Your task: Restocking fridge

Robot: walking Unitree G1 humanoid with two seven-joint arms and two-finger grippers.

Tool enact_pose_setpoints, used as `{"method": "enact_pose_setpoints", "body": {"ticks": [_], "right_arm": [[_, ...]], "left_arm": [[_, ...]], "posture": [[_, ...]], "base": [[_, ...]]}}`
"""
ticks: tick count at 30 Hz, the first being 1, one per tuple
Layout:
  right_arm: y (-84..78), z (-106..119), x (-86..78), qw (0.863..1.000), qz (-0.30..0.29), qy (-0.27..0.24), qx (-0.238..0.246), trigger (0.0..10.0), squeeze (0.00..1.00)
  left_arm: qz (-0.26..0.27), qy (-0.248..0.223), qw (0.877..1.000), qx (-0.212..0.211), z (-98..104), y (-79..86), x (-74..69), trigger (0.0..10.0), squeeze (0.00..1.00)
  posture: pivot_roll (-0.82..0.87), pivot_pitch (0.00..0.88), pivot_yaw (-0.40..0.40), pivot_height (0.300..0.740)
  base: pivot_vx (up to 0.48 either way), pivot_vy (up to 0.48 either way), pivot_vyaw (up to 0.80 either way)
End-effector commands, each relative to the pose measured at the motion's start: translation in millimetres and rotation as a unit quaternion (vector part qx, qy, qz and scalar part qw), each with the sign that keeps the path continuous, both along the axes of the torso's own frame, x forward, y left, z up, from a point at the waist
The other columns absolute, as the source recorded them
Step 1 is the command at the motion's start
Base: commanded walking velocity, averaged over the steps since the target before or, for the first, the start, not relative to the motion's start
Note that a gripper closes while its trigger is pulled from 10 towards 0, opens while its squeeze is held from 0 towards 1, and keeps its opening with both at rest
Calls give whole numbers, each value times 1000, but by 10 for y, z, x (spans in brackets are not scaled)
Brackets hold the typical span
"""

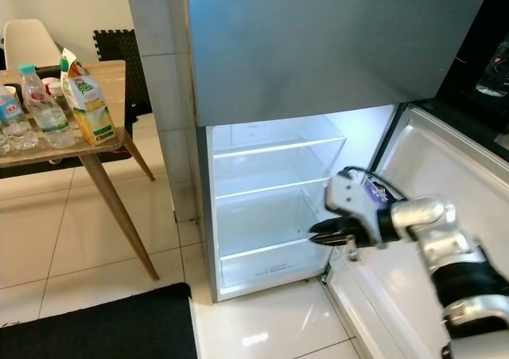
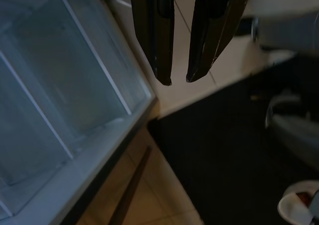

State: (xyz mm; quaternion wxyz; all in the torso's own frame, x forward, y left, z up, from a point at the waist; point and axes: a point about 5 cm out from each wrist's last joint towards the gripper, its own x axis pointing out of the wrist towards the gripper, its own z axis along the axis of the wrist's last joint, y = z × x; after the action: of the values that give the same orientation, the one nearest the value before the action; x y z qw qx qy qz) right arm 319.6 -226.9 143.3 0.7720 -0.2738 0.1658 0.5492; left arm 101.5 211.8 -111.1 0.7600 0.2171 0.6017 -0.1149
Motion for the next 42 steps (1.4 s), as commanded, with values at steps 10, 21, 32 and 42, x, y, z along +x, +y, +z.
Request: {"method": "enact_pose_setpoints", "body": {"ticks": [10,21,32,42], "right_arm": [[274,-384,-87,999,-30,15,7,10000,0],[358,-711,-174,997,-65,29,-14,10000,0],[611,-561,-106,998,-42,-4,39,10000,0],[451,-1063,-95,975,-214,4,-53,10000,0]], "left_arm": [[-19,-139,983,121,401,510,751,10000,0],[-38,-141,984,99,394,517,719,10000,0],[-286,-224,932,-9,683,-66,1349,10000,0],[-344,-173,922,-39,509,-474,1199,10000,0]], "posture": [[-61,0,-24,740],[-61,0,-19,740],[-61,0,-19,740],[-72,0,-11,740]], "base": [[0,0,0],[0,0,0],[0,0,0],[0,0,0]]}}
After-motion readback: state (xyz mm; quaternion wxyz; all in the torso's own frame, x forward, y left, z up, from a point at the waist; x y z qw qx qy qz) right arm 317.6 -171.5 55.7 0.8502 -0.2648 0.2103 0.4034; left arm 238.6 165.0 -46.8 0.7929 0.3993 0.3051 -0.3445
